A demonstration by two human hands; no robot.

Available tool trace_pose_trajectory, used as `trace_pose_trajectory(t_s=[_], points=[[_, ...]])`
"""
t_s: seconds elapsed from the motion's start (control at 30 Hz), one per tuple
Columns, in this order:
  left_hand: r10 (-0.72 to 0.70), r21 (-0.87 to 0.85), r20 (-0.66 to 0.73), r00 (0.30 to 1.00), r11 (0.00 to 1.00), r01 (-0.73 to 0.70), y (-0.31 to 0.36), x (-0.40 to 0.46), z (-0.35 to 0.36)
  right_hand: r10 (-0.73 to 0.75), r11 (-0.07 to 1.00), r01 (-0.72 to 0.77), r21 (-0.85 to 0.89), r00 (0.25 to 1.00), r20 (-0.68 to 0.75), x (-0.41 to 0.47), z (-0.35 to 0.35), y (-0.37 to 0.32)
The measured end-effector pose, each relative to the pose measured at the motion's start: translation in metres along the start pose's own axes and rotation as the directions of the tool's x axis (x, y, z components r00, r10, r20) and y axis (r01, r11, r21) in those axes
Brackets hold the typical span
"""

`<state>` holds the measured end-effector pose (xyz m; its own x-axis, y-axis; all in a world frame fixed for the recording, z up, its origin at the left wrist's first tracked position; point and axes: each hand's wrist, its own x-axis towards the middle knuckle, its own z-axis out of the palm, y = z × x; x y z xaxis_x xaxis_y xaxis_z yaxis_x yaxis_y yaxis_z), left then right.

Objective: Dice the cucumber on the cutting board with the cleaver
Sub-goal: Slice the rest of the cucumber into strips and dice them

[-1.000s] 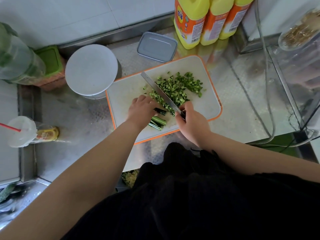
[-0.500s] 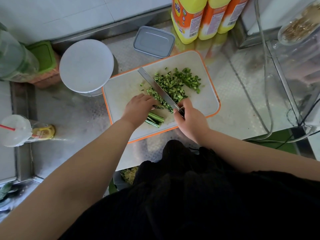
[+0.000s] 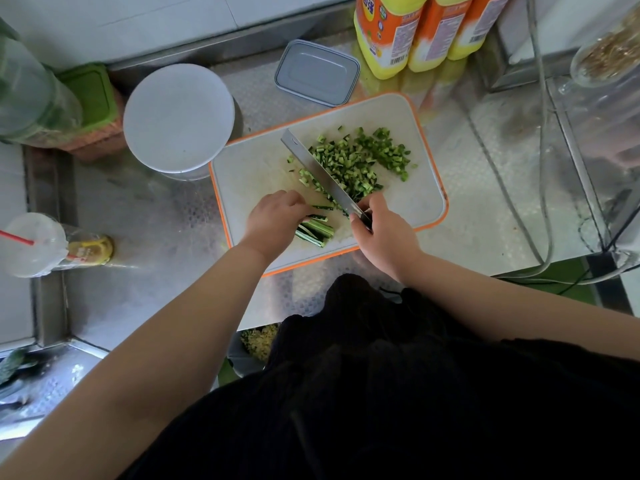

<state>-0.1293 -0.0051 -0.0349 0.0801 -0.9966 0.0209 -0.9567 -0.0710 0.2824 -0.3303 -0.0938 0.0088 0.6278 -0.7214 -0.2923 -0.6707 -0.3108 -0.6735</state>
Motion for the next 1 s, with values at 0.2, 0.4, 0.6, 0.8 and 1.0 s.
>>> trace_pose_trajectory(t_s=[0.2,0.4,0.6,0.8,1.0], points=[[0.001,0.079,-0.045,0.999,0.997,0.002,0.000,-0.009,0.010,-0.005,1.000,0.006,-0.015,1.000,0.023,-0.001,0.001,-0.001],[-0.019,0.033,0.343,0.939,0.999,0.009,0.000,0.000,0.002,-0.020,1.000,0.020,-0.022,1.000,-0.017,-0.001,0.001,0.001],[0.131,0.109,0.378,0.917,0.977,-0.185,-0.013,0.010,0.001,-0.026,0.999,0.023,-0.028,0.995,-0.093,-0.002,-0.001,0.002],[0.170,0.125,0.265,0.949,0.970,-0.208,-0.013,0.000,0.007,-0.025,1.000,0.023,-0.015,0.994,-0.103,0.000,-0.001,0.001],[-0.024,0.141,0.263,0.964,0.990,-0.013,0.002,-0.001,0.011,-0.040,0.999,0.039,-0.015,0.997,-0.073,0.000,0.002,0.000]])
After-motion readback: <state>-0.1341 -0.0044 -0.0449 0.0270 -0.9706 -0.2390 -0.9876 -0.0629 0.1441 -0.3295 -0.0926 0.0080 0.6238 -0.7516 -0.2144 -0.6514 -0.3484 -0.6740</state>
